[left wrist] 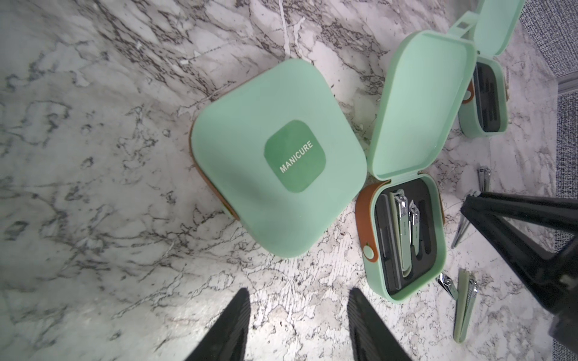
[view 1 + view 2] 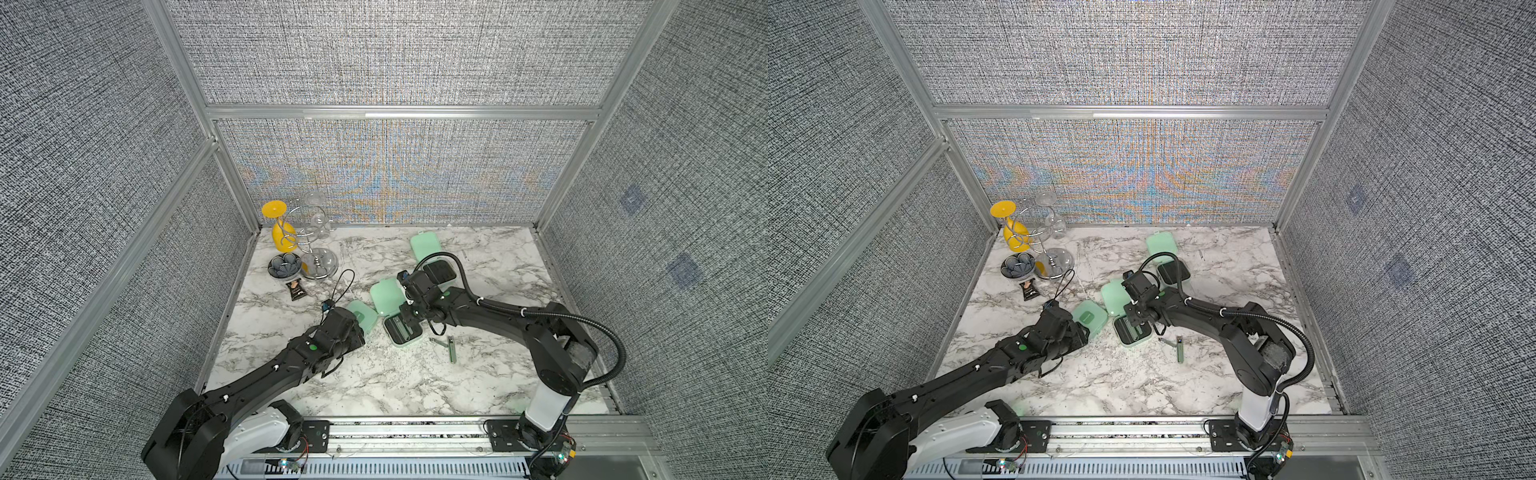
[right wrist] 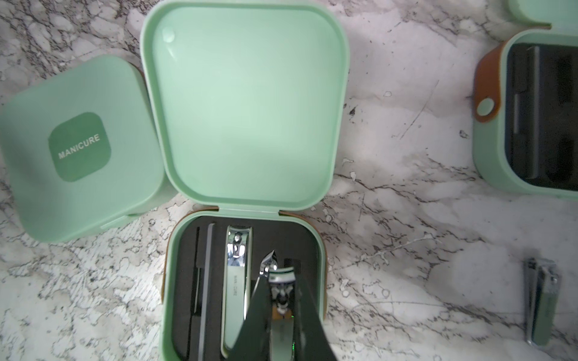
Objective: Organize nail clipper sets
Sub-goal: Place the nail clipper in the storage box.
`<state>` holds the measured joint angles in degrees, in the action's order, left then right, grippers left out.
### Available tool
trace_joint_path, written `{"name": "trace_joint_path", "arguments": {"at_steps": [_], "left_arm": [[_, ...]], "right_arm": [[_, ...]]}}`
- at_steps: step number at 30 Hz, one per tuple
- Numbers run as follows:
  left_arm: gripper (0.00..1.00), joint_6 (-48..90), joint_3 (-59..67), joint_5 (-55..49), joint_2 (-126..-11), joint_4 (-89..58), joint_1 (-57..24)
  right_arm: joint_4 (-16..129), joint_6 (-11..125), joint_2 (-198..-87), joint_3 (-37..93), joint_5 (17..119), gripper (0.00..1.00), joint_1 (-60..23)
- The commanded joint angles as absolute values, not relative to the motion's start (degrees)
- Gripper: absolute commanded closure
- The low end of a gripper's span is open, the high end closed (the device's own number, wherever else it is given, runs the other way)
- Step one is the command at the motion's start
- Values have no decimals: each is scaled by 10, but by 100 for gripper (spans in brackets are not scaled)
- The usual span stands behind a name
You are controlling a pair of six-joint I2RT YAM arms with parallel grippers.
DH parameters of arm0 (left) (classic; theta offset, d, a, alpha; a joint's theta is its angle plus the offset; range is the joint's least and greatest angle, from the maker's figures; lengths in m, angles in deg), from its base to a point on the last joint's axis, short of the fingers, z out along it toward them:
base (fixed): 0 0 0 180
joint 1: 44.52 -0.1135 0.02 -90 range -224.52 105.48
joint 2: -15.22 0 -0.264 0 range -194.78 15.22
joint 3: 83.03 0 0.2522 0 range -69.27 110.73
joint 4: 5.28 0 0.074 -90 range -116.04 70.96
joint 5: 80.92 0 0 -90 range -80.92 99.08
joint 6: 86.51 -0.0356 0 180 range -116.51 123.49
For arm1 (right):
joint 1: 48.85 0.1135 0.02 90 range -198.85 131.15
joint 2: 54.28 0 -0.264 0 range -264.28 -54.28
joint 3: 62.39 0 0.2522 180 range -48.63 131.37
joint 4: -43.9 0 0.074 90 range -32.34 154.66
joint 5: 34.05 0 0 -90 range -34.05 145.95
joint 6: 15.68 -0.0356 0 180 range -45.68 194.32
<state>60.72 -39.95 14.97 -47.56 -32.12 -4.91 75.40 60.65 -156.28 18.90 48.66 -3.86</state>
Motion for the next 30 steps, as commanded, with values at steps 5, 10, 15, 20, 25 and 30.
{"name": "trace_joint_path", "arguments": {"at_steps": [5,10,15,20,25,30], "left_arm": [[47,604,-403,155,-474,-324,-49],[47,604,-404,156,-473,-324,-49],[47,604,-404,158,-471,-326,-49],[47,604,-404,160,-467,-328,-49],[47,605,-405,162,-465,-328,-49],[47,605,-404,161,-467,-327,-49]], "right_arm": [[769,590,-1569,186,462,91,-31],[769,586,-1579,186,456,90,-26],[762,587,-1588,182,449,91,-24],[758,592,-1597,182,442,91,-24],[754,596,-1599,179,435,91,-24],[748,601,-1598,178,429,91,-24]]}}
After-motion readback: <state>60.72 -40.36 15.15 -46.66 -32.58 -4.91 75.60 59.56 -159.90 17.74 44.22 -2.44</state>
